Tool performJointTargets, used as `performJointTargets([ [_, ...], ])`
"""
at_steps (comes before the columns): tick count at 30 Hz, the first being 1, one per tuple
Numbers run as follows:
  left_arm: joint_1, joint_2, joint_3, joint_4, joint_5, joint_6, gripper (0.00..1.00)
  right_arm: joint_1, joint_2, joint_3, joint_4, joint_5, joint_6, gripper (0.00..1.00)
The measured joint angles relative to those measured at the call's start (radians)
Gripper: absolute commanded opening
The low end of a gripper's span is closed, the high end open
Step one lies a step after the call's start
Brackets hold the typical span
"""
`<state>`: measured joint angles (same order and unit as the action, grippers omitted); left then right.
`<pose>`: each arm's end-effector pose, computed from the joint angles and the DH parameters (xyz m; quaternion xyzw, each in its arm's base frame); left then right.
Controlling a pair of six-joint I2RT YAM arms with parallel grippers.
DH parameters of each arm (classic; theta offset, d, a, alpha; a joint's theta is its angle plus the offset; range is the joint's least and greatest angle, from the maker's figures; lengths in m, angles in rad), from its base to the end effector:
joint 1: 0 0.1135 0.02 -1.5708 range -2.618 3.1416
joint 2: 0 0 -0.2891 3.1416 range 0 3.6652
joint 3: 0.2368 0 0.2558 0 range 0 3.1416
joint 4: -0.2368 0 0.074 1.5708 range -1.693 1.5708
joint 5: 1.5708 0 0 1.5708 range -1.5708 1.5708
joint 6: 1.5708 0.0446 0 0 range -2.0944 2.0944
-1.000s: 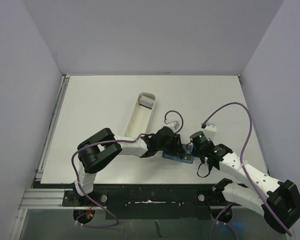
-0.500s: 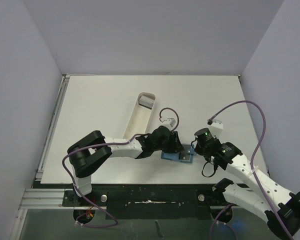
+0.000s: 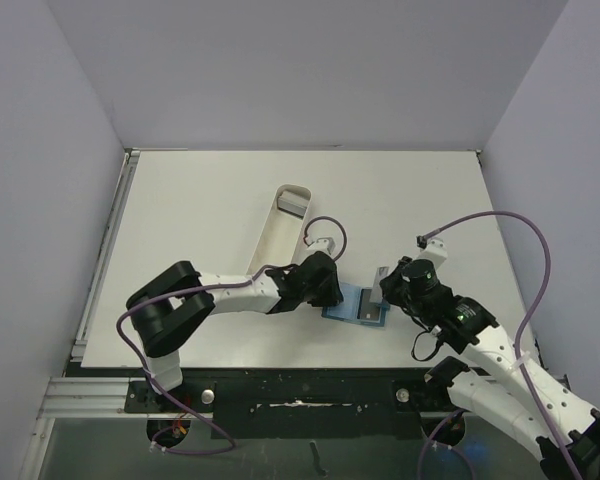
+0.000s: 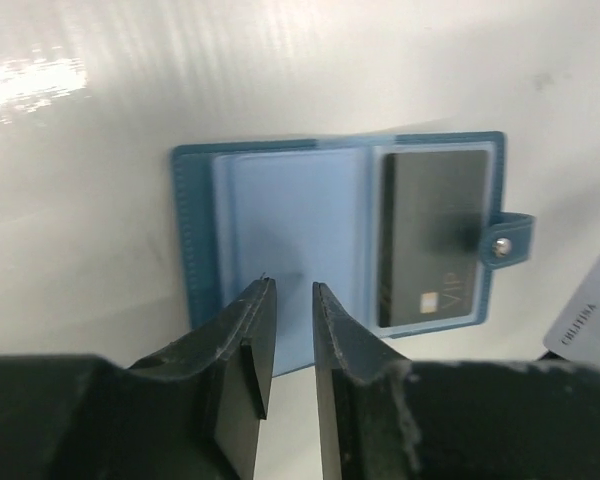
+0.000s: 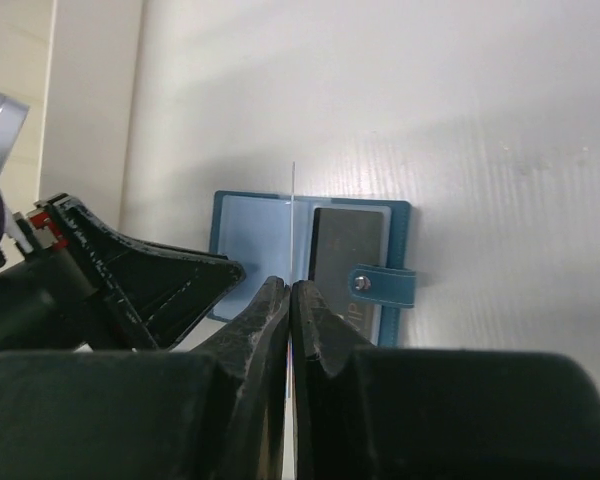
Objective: Put the credit cards into the card holder
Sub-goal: Insert the credit card into the card holder.
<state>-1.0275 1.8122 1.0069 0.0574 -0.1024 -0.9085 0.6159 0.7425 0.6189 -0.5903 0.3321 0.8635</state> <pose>0.2063 -0.3327 0.1760 0.0340 0.9149 -0.3024 0.2651 0.1300 0.0742 0.2618 0.1789 0.8818 0.1651 0.4040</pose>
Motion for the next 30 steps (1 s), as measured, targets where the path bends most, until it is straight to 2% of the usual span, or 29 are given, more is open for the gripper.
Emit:
performJointTargets([
  [9,0.007,-0.011,0.0,-0.118,-0.058,0.025,0.06,0.0,0.079,-0.063,0.135,-0.112,-0.013,0.0],
  [21,0.001,-0.014,0.0,-0.156,-0.067,0.04,0.05,-0.043,0.115,-0.199,0.272,-0.225,-0.022,0.0],
  [30,-0.012,-0.014,0.0,-0.167,-0.067,0.041,0.05,-0.178,0.087,-0.327,0.402,-0.379,-0.027,0.0],
])
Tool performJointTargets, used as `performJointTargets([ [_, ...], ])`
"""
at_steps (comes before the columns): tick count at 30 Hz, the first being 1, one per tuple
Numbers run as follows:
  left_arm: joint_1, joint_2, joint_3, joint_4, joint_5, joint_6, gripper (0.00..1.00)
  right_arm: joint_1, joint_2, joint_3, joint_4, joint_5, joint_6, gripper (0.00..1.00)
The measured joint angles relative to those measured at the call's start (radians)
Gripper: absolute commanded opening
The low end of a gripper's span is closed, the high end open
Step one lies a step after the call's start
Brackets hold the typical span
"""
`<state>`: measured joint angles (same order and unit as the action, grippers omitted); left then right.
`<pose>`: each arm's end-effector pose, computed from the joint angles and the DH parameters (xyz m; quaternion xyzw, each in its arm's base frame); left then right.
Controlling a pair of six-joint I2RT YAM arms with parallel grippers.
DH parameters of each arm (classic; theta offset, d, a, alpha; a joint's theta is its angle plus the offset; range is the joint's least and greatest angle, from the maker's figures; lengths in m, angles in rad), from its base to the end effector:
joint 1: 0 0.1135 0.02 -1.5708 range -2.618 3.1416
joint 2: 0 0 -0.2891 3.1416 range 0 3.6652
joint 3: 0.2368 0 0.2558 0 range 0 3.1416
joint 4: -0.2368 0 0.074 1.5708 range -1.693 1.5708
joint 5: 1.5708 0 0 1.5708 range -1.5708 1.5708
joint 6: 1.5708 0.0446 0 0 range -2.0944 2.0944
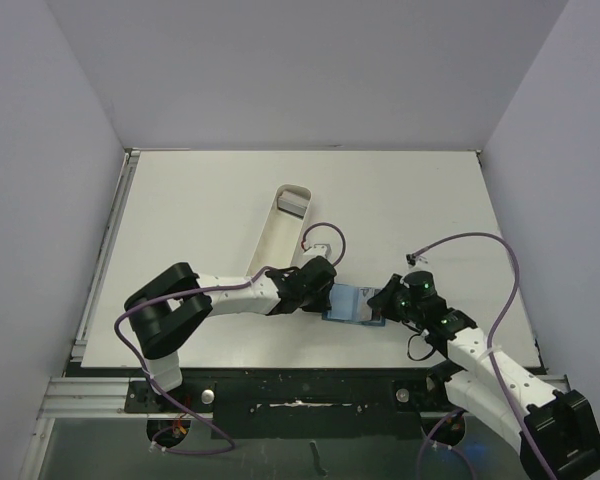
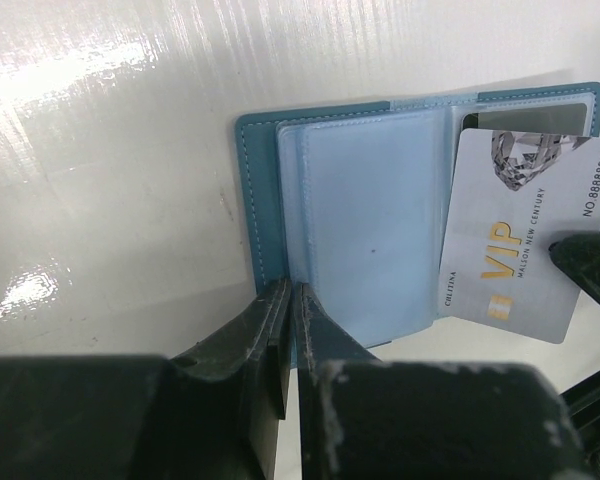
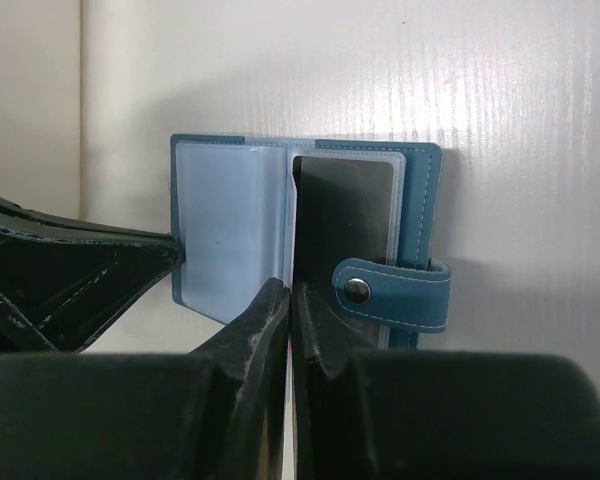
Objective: Put the credit cards into the card holder
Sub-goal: Insert the credit card into the card holder.
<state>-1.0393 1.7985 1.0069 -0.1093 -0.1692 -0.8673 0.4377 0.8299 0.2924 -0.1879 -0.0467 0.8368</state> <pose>0.1970 -0.3203 0.1679 0.0532 0.9400 -0.2209 0.2547 0.1421 0.0688 0.1724 0.1714 0.8955 0.2611 0.3170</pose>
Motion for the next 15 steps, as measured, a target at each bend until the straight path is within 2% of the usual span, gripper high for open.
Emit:
performJointTargets([
  [7,-0.001,0.0,0.0,0.0,0.0,0.0,0.05,-0.05,-0.034,-0.016,0.043,-0.093,-0.012,0.0],
  [15,-0.001,0.0,0.0,0.0,0.0,-0.001,0.05,-0.06,-0.051,-0.018,0.059,-0.124,-0.018,0.0],
])
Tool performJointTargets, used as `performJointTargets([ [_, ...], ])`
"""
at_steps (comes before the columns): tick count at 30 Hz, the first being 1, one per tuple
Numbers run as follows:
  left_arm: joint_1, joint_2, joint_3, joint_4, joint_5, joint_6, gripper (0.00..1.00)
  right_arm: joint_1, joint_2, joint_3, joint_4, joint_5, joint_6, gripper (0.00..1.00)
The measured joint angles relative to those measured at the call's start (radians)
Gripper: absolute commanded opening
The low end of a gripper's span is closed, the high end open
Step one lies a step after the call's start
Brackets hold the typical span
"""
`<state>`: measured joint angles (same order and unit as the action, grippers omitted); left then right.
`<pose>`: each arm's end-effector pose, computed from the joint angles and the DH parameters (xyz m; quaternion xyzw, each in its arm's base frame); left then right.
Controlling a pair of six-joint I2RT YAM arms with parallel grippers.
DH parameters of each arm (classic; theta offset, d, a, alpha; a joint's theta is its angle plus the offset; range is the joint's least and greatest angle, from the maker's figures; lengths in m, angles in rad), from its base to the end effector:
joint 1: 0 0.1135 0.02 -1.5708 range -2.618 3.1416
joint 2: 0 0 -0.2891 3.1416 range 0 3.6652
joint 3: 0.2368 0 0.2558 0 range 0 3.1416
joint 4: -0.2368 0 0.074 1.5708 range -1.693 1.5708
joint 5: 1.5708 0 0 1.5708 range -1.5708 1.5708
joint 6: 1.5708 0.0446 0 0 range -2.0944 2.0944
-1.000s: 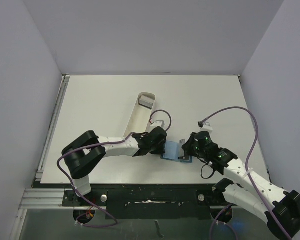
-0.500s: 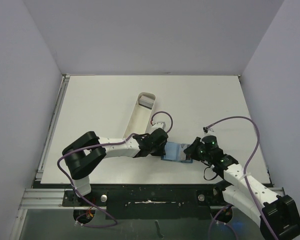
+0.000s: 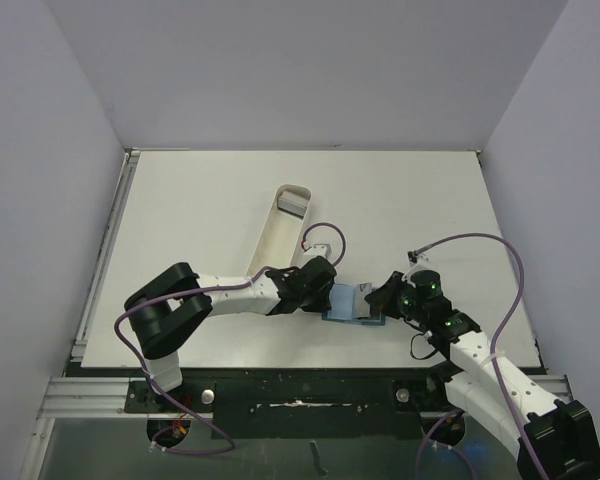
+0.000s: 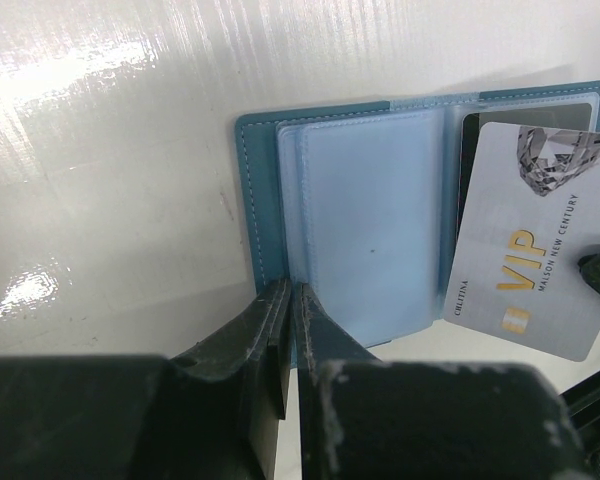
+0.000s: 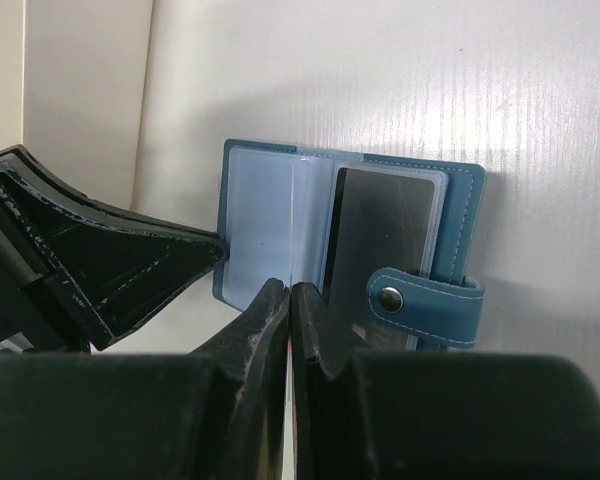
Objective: Put the credit cards into the card holder
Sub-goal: Insert the credit card into the card holder.
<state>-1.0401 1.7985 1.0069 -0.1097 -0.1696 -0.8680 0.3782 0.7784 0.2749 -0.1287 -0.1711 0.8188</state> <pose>0.1967 -0.3204 0.1679 0.0532 0.9400 -0.2208 0.2546 0.1422 0.0647 0.1794 0.1565 0.8756 0.3168 0.3293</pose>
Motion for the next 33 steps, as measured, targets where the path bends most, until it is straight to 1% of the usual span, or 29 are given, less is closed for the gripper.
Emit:
performJointTargets([
  [10,0.0,0.0,0.0,0.0,0.0,0.0,0.05,-0.031,0.033,-0.048,0.047,-0.035,0.0,0.0],
  [19,0.0,0.0,0.0,-0.003,-0.009,0.0,0.05,-0.089,0.082,-0.095,0.154,-0.124,0.0,0.0],
  [27,0.0,0.0,0.0,-0.004,-0.01,0.0,0.05,-0.138,0.101,-0.113,0.194,-0.192,-0.013,0.0],
  [33,0.0,0.0,0.0,-0.004,-0.01,0.0,0.05,-0.186,0.104,-0.113,0.199,-0.271,-0.025,0.0],
])
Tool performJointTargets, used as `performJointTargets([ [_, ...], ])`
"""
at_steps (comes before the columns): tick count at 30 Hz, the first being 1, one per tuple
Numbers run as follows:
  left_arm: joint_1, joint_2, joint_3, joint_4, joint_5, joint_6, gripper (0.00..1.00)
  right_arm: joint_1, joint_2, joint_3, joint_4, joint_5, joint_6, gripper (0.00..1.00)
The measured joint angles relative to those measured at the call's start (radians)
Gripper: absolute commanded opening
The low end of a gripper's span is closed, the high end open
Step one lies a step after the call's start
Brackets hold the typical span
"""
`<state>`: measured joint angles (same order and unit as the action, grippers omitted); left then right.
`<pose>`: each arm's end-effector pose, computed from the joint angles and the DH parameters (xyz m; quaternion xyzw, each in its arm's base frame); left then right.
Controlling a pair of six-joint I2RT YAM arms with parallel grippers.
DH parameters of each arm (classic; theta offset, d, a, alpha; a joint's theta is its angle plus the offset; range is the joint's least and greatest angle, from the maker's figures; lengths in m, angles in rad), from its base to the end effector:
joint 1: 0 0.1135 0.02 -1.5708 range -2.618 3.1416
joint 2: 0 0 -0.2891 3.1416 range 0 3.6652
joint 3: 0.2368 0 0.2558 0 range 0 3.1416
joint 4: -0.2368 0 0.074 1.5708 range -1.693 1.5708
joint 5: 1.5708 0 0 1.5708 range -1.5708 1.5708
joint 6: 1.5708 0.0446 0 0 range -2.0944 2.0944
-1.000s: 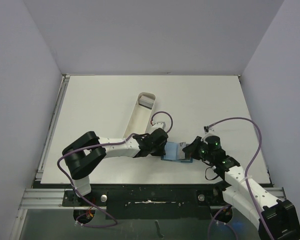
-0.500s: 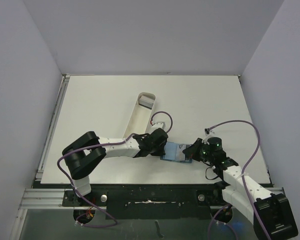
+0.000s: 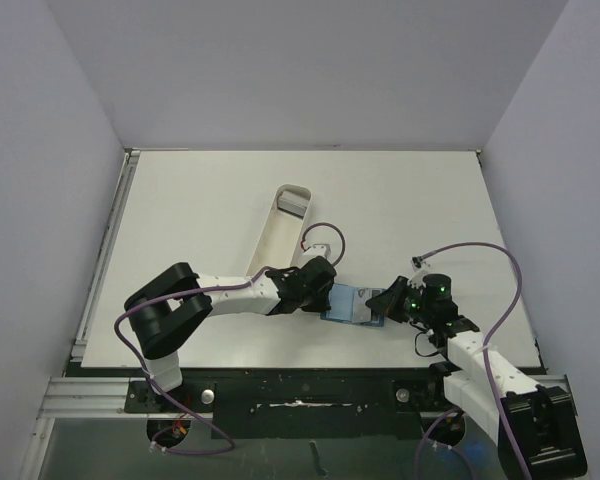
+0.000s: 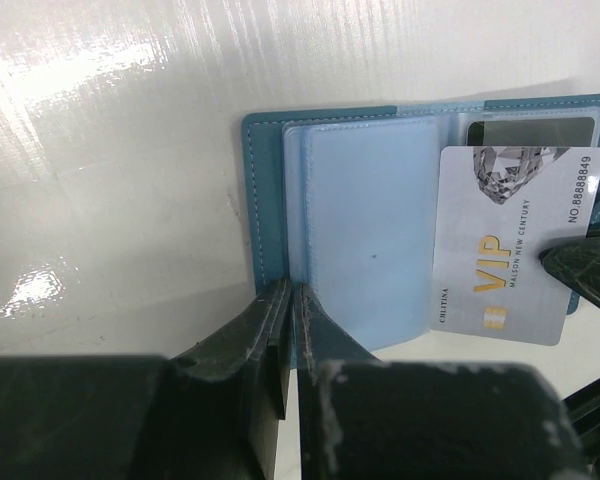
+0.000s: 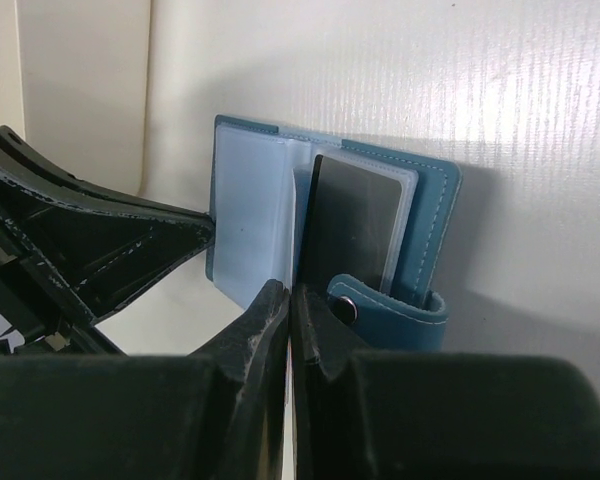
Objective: Put the credit cards into the card holder
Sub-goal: Insert the credit card into the card holder.
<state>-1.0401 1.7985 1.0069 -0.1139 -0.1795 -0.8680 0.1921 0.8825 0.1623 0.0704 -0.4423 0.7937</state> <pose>0.1969 -0.3198 0.1676 0.0518 0.9404 -0.2163 0.2572 0.1474 0.0481 0.1487 0.1659 0.8636 0.3783 0.2890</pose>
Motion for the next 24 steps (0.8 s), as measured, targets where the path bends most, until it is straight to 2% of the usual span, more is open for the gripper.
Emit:
performJointTargets([
  [24,-0.002,0.0,0.0,-0.003,-0.002,0.006,0.05,-0.065,0.138,0.0,0.125,-0.141,-0.03,0.0],
])
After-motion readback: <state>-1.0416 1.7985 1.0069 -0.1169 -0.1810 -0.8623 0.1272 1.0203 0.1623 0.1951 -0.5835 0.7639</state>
